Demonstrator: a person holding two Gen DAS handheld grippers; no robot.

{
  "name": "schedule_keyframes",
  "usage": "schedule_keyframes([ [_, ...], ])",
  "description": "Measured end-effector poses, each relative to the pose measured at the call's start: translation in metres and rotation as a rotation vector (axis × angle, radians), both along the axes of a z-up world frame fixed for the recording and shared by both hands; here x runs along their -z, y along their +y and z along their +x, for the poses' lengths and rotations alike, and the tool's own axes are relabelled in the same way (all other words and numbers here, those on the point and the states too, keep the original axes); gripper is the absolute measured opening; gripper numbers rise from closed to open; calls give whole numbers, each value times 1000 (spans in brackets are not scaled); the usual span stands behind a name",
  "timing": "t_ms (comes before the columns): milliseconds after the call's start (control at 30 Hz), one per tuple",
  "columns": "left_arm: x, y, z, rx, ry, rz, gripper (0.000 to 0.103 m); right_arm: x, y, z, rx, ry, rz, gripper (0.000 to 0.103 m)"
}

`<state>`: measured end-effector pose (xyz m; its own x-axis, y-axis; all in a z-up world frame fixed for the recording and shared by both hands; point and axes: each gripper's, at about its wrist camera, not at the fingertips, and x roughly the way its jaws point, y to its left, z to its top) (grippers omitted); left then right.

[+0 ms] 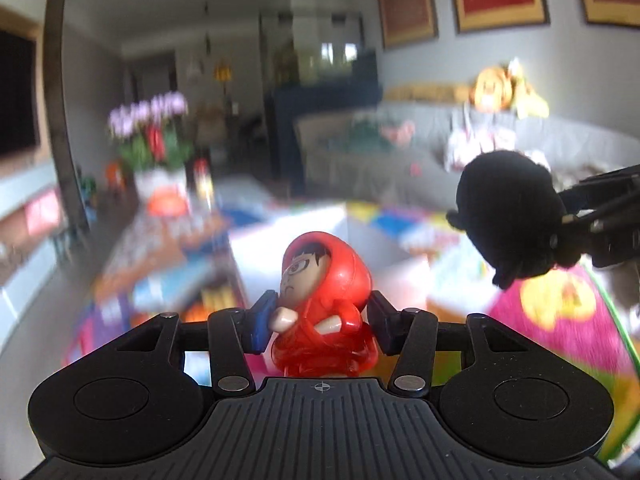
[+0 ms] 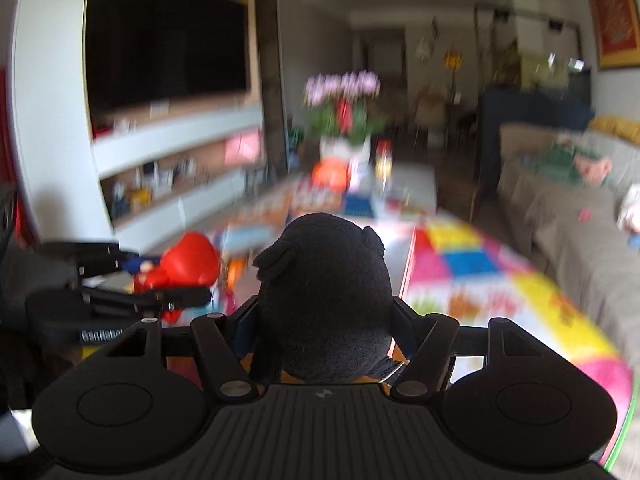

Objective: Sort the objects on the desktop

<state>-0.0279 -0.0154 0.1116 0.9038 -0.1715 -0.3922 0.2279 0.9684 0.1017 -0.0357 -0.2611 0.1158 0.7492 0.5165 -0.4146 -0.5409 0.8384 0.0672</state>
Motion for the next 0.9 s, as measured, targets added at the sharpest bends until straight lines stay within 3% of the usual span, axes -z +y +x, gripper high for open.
schedule_keyframes([
  [133, -7, -6, 50, -11, -36, -6, 54, -18, 12, 52, 26, -5, 19, 67],
  [333, 18, -10, 136, 6, 77, -29, 56, 5, 48, 166, 47, 211, 35, 67],
  [433, 27, 6, 146, -9, 119, -30, 78, 26, 59, 197, 105, 274, -8, 69],
  [500, 28, 22, 132, -20, 98, -25, 91, 33, 58, 192, 98, 242, -35, 69],
  [567, 31, 35, 116, -50, 103, -5, 92, 38, 56, 178, 107, 173, -86, 71],
  [700, 43, 57, 83, -60, 179, -39, 93, 51, 64, 137, 75, 27, -228, 75],
  [800, 55, 66, 58, -55, 213, -49, 95, 54, 71, 116, -1, 34, -241, 77],
  [900, 67, 69, 46, -84, 234, -10, 96, 48, 85, 102, -54, 30, -248, 77],
])
